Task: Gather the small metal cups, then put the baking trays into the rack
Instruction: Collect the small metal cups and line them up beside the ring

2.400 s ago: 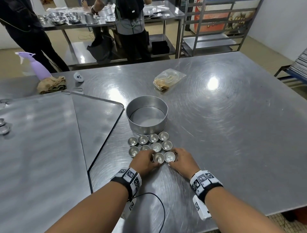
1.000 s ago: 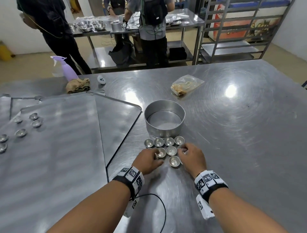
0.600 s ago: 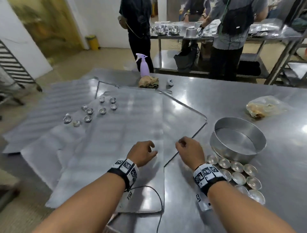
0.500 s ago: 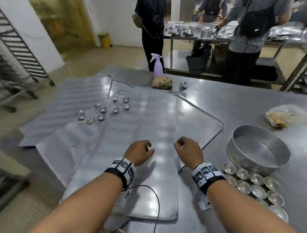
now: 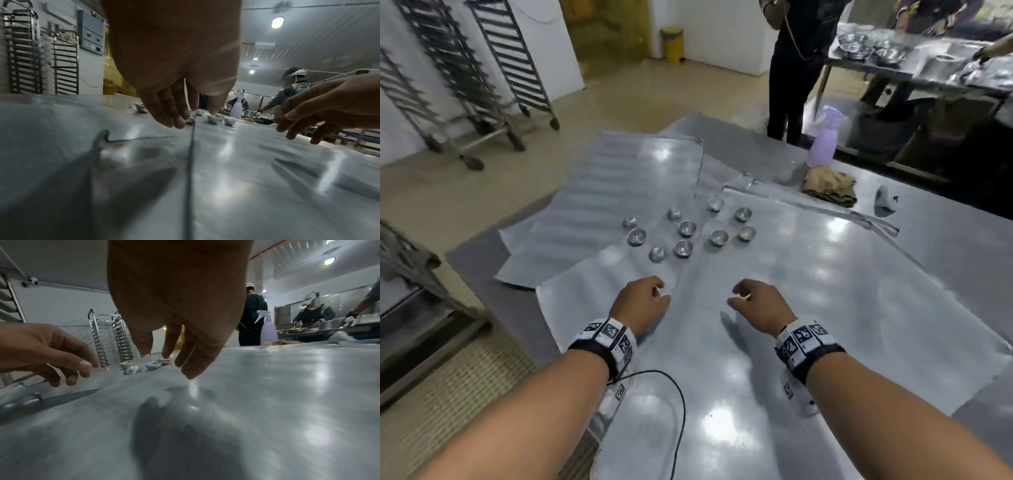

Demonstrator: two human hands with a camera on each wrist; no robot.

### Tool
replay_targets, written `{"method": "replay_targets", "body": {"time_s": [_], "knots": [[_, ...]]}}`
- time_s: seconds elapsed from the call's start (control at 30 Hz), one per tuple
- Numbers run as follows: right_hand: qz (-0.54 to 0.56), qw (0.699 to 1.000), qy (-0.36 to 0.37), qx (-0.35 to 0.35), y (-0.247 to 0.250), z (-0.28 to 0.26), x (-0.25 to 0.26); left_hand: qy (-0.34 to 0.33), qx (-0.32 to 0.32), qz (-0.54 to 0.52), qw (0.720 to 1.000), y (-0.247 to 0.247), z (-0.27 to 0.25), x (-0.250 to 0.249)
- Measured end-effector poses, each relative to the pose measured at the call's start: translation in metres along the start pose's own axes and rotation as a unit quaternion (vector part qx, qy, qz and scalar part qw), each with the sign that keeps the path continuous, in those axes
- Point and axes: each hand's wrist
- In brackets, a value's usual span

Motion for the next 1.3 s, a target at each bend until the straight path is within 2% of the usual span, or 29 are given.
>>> {"method": "replay_targets", "body": {"time_s": [0.13, 0.3, 0.6, 0.83, 1.03, 1.13, 1.3], "knots": [[-0.013, 1.000, 0.018, 0.003, -0.005, 0.057, 0.039, -0.009, 0.010, 0.003, 1.000, 0.024, 0.047, 0.020], [-0.033, 0.999, 0.041, 0.006, -0.013, 0.114, 0.073, -0.059, 0.029, 0.020, 0.998, 0.028, 0.095, 0.029], [-0.089, 0.993, 0.077, 0.017, -0.031, 0.165, 0.088, -0.096, 0.085, 0.085, 0.988, 0.013, 0.145, 0.033], [-0.167, 0.982, 0.089, -0.003, -0.040, 0.167, 0.102, -0.076, 0.080, 0.089, 0.990, 0.016, 0.144, 0.030], [-0.169, 0.981, 0.096, 0.020, -0.043, 0.152, 0.107, -0.065, 0.066, 0.051, 0.994, 0.029, 0.123, 0.035], [-0.175, 0.978, 0.101, 0.042, -0.042, 0.144, 0.110, -0.057, 0.056, 0.064, 0.995, 0.034, 0.111, 0.040], [-0.171, 0.980, 0.096, 0.042, -0.048, 0.138, 0.117, -0.049, 0.050, 0.059, 0.996, 0.042, 0.094, 0.049]]}}
Point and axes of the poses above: each hand's wrist, its own z-axis towards the middle knuckle, its own y-axis out of the back of the hand, x = y × z, and after that the axes turned 12 degrees about -z, right-handed
